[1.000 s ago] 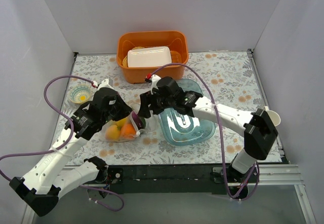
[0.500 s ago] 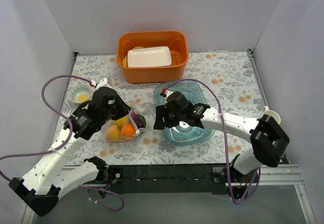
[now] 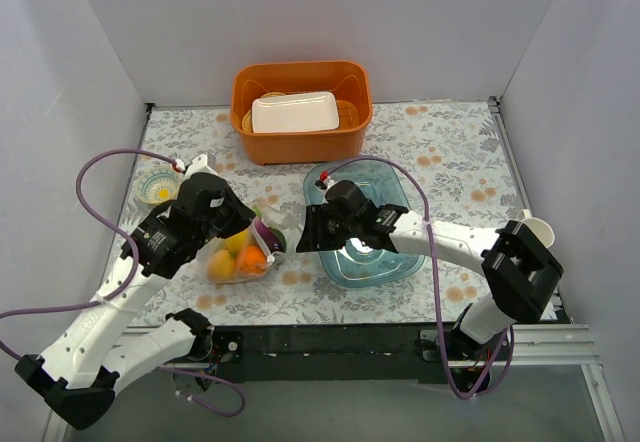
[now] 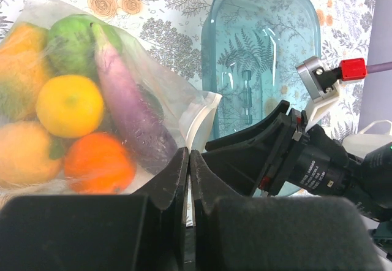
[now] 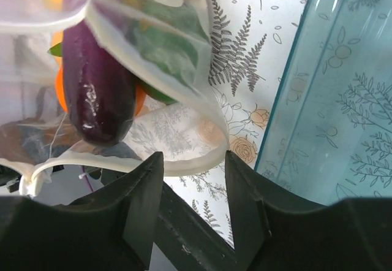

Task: Place the food in the zip-top bag and seal the zipper
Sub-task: Adjust the zipper food storage bag at the center of the board.

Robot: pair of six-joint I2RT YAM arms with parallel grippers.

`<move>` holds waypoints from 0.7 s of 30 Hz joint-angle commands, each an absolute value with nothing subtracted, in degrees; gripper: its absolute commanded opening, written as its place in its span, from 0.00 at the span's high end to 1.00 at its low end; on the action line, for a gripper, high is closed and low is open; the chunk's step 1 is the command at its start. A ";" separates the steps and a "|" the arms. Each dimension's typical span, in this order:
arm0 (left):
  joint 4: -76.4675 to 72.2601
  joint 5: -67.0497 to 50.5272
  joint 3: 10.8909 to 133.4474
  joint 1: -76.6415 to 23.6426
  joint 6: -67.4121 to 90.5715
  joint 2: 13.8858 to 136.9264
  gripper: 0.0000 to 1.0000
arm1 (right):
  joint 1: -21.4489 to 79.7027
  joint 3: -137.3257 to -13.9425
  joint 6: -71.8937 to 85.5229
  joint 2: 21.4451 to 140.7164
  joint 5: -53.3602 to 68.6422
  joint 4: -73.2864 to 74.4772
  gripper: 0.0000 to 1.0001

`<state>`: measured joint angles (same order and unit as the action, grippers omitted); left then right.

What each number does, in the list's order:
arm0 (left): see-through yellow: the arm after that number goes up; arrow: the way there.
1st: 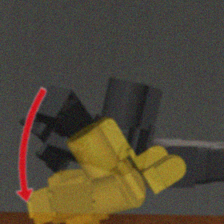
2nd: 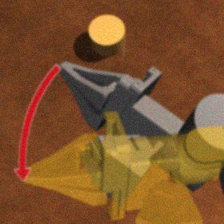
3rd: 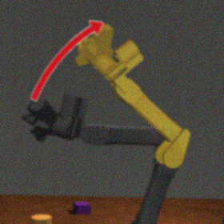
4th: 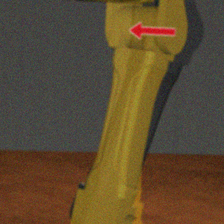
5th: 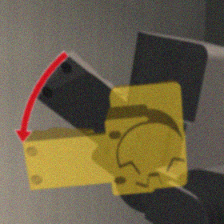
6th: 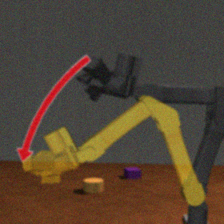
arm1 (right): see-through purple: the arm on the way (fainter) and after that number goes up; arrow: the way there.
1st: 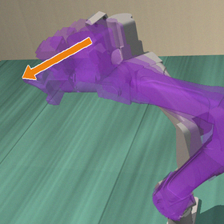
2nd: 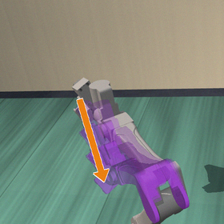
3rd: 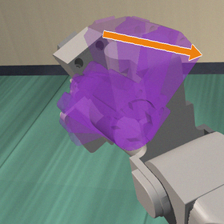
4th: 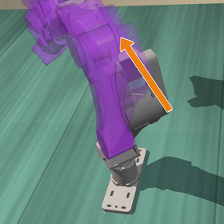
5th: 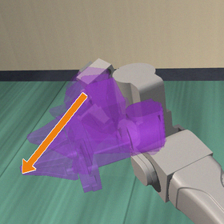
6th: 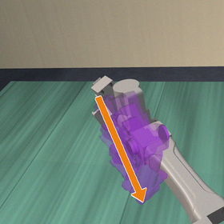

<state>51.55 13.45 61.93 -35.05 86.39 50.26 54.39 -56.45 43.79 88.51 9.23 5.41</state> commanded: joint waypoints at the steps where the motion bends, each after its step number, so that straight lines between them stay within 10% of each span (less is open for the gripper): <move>1: 52.20 14.94 65.56 -35.24 86.14 48.87 1.00 | 54.93 -57.92 46.67 89.30 7.84 6.74 0.49; 15: 52.82 15.47 66.01 -35.24 85.61 48.78 1.00 | 55.99 -59.94 46.93 90.17 5.71 6.42 0.49; 21: 52.65 14.77 65.74 -35.24 85.61 48.96 1.00 | 55.99 -62.31 44.56 89.39 3.53 7.38 0.90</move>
